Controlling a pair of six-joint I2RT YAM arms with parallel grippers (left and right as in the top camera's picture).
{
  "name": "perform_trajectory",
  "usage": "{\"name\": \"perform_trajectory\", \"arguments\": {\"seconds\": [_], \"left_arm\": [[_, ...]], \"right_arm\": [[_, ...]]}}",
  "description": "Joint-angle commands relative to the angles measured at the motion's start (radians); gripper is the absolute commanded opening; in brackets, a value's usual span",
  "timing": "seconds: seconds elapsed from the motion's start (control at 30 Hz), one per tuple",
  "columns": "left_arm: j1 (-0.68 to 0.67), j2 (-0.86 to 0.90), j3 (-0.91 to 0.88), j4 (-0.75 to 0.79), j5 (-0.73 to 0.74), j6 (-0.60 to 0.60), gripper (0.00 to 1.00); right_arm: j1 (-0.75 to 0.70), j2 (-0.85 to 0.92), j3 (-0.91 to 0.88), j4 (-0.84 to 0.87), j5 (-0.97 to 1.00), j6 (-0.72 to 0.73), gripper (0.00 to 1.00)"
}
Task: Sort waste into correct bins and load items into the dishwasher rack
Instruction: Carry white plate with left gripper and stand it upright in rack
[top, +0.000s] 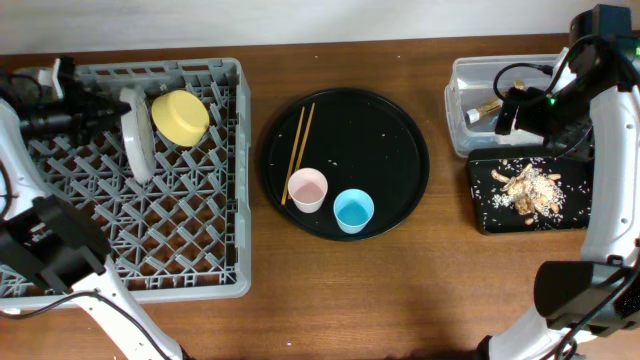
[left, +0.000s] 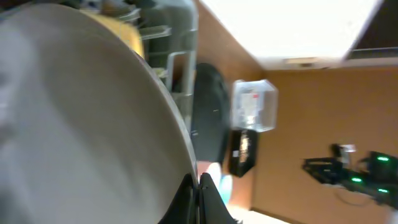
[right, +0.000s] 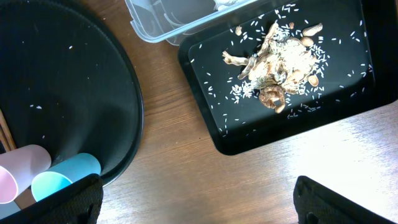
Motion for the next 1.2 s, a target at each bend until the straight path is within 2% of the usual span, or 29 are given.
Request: {"name": "perform_trajectory", "arguments": {"seconds": [0.0,0.1,0.13,0.17,0.37,0.4,0.43,0.5,0.57,0.63,0.87,1.17], "left_arm": [[0.005,-0.014,-0.007,0.031,-0.190,0.029,0.00],[0.005,-0.014,-0.006,0.065,-0.245,0.025,0.02],[0.005,-0.014,-0.007,0.079,-0.258,0.024,0.10],[0.005,-0.014,-0.007,0.098,-0.272,0.008,0.14],[0.000,-0.014,-0.006,0.263,-0.277,-0.042,0.14],[-0.003,-0.014,-0.006,0.279,-0.277,-0.042,0.18],[-0.007,-0.014,-0.006,0.298,-0.277,-0.042,0.28],[-0.017,-0.014,-0.006,0.322,-0.276,-0.042,0.54],[-0.025,-0.014,-0.006,0.333,-0.275,-0.042,0.70],[-0.027,-0.015,0.005,0.342,-0.273,-0.066,0.77],[-0.004,-0.016,0.255,0.328,-0.273,-0.168,0.85],[-0.005,-0.063,0.514,0.188,-0.272,-0.177,0.84]], "right_arm": [[0.002,0.006,-0.003,-0.002,0.009,-0.007,0.98],[0.002,0.006,-0.003,-0.002,0.009,-0.007,0.98],[0.002,0.006,-0.003,-0.002,0.009,-0.007,0.98],[0.002,0.006,-0.003,-0.002,0.009,-0.007,0.98],[0.002,0.006,-0.003,0.002,0.009,-0.007,0.98],[0.002,0.006,-0.003,0.002,0.009,-0.007,0.98],[0.002,0.006,-0.003,0.001,0.009,-0.007,0.98],[0.002,0.006,-0.003,0.001,0.009,-0.007,0.98],[0.002,0.006,-0.003,0.001,0.009,-0.007,0.98],[0.002,0.006,-0.003,0.001,0.009,-0.007,0.98],[0.002,0.006,-0.003,0.001,0.009,-0.007,0.99],[0.001,0.006,-0.003,0.002,0.008,-0.007,0.98]]}}
